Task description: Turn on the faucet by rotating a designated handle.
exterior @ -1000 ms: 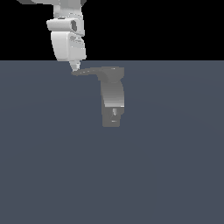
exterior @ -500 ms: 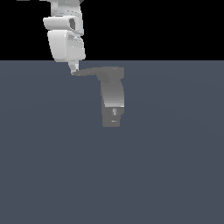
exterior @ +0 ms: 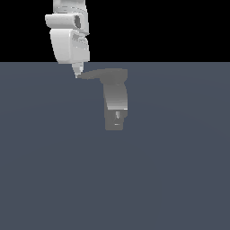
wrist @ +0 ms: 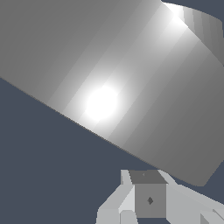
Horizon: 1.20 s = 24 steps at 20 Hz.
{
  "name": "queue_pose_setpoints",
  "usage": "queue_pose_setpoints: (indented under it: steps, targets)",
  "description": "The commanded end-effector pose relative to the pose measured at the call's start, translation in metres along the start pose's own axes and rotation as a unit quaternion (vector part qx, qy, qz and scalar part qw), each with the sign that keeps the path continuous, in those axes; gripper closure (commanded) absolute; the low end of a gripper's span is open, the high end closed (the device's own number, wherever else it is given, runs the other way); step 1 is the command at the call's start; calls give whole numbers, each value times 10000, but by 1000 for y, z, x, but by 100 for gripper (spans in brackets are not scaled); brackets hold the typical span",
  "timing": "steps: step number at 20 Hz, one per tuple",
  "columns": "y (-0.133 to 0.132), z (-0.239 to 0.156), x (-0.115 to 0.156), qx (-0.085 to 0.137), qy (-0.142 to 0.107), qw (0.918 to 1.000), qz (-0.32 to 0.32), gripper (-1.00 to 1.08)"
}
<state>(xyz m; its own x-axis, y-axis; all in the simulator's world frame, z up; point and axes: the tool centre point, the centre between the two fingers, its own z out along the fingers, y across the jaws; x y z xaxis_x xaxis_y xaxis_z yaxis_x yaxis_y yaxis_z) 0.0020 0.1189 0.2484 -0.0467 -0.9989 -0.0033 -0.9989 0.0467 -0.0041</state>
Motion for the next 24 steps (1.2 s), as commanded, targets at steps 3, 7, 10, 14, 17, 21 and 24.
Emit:
queue_pose_setpoints:
  steps: [3,7,10,14,17,21,24]
  targets:
    - [11,0,15,-14,16,10000,47,108]
    - [21,0,24,-14,16,10000,47,108]
    - [29,0,30,-15,16,10000,45,108]
    - [39,0,38,-17,16,10000,43,108]
    - [47,0,44,-18,16,10000,42,108]
    - [54,0,51,-20,16,10000,40,108]
    - [53,0,56,-14,10,10000,7,108]
